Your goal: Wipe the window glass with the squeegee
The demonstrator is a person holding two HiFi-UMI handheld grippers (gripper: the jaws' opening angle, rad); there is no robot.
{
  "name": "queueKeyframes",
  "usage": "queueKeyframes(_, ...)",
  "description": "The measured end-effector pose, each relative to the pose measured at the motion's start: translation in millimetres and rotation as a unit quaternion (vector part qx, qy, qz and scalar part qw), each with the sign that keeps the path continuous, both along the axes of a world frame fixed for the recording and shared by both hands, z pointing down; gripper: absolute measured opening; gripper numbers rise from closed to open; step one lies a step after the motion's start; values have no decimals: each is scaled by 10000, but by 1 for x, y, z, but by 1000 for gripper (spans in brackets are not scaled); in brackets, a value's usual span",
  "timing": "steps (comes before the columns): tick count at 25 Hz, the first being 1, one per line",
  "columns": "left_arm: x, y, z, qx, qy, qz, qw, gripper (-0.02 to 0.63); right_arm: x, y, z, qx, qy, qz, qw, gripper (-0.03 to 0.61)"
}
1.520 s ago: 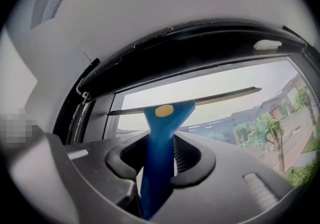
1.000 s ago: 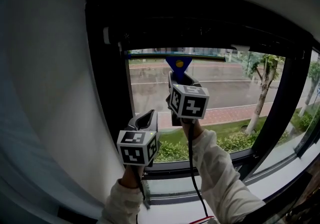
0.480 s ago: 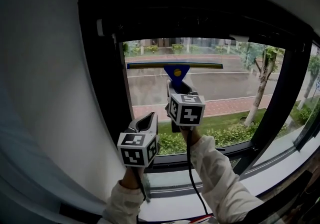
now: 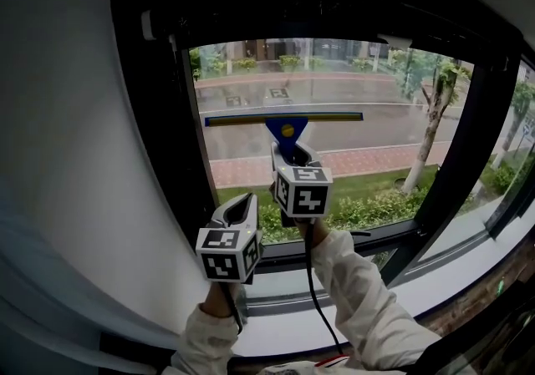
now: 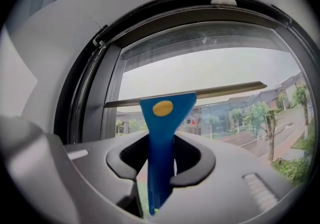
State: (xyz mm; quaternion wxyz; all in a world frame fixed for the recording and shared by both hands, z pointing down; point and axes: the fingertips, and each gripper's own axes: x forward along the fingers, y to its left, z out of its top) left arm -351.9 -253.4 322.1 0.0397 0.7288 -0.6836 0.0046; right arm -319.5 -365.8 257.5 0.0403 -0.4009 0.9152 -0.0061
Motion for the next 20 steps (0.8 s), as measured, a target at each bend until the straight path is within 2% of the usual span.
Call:
queueKeyframes(3, -3, 1, 18, -110, -12, -79, 9999, 1, 1, 0, 15, -66, 6, 6, 10000, 120)
queueKeyframes(6, -5, 4, 27, -32, 48, -172, 9998, 0, 1, 0, 29, -120, 46, -2, 9999, 120)
queueKeyframes(15, 6, 6, 62, -186, 289, -100, 9994, 0, 0, 2, 76, -251, 347, -103, 9990, 121)
queueKeyframes(20, 14, 6, 85, -365, 371, 0, 9986, 0, 1, -1, 116, -608, 485, -87, 9969, 121)
